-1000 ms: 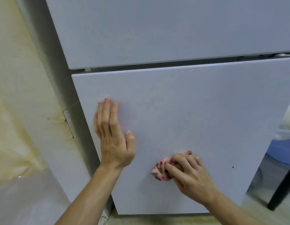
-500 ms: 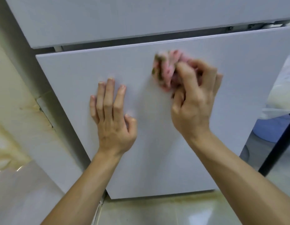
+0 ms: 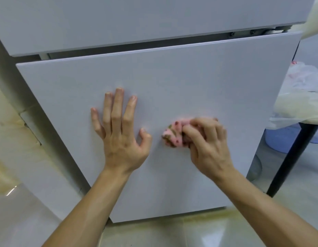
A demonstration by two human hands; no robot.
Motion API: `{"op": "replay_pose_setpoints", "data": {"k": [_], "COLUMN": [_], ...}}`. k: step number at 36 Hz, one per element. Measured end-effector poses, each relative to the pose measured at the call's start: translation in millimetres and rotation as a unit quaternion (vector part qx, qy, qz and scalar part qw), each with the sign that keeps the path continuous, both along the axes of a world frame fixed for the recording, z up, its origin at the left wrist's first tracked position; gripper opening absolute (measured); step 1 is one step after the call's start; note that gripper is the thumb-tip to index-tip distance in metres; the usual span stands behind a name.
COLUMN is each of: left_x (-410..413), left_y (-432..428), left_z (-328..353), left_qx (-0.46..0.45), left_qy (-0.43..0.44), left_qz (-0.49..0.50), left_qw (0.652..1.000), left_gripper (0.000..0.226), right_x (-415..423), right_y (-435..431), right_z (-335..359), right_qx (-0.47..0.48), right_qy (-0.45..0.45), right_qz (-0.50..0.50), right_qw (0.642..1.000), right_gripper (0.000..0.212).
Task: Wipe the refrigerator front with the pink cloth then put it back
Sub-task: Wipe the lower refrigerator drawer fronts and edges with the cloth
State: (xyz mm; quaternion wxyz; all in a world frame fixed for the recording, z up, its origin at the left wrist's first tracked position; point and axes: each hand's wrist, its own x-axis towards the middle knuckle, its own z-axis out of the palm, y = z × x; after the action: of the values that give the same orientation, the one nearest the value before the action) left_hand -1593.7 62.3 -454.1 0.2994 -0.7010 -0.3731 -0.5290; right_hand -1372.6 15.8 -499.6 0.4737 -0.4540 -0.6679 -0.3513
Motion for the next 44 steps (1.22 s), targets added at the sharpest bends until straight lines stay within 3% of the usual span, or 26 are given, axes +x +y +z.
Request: {"op": "replay_pose_setpoints", "data": {"k": [5, 7, 10, 15, 23, 29, 38, 44], "left_x": [8, 12, 18, 28, 42, 52, 65, 74], "left_y": [-3, -4, -6, -6, -7, -10, -11, -11], "left_z": [-3, -3, -6, -9, -8, -10, -9, -8], "left_qx": [-0.006, -0.005, 0.001, 0.002, 0.006, -0.001, 0.003, 0.005], "left_qy": [0.005, 0.014, 0.026, 0.019, 0.020, 0.024, 0.005, -0.006], "left_qz": [0.003, -0.002, -0.007, -0.011, -0.005, -0.029, -0.010, -0.020], "left_qw": [1.000, 1.000, 1.000, 1.000, 1.000, 0.999, 1.000, 1.000], "left_gripper": [0.081, 0.080, 0.080, 0.085, 0.088, 0.088, 0.086, 0.088], "right_x": [7, 4, -3, 8, 43, 51, 33, 36], "right_y": [-1, 0, 5, 9, -12, -10, 1, 6], "right_z": [86, 96, 78, 6, -101, -59, 73, 27], "right_qx": [0.059, 0.080, 0.085, 0.042, -0.087, -0.088, -0.007, 0.000], "right_qy": [0.178, 0.210, 0.195, 0.097, -0.021, -0.024, 0.156, 0.140], "right_qz": [-0.017, -0.020, -0.007, 0.006, -0.033, -0.025, 0.013, 0.035], "right_qw": [0.982, 0.974, 0.977, 0.994, 0.995, 0.996, 0.988, 0.990], "right_gripper": [0.050, 0.049, 0.040, 0.040, 0.084, 0.074, 0.070, 0.078]}}
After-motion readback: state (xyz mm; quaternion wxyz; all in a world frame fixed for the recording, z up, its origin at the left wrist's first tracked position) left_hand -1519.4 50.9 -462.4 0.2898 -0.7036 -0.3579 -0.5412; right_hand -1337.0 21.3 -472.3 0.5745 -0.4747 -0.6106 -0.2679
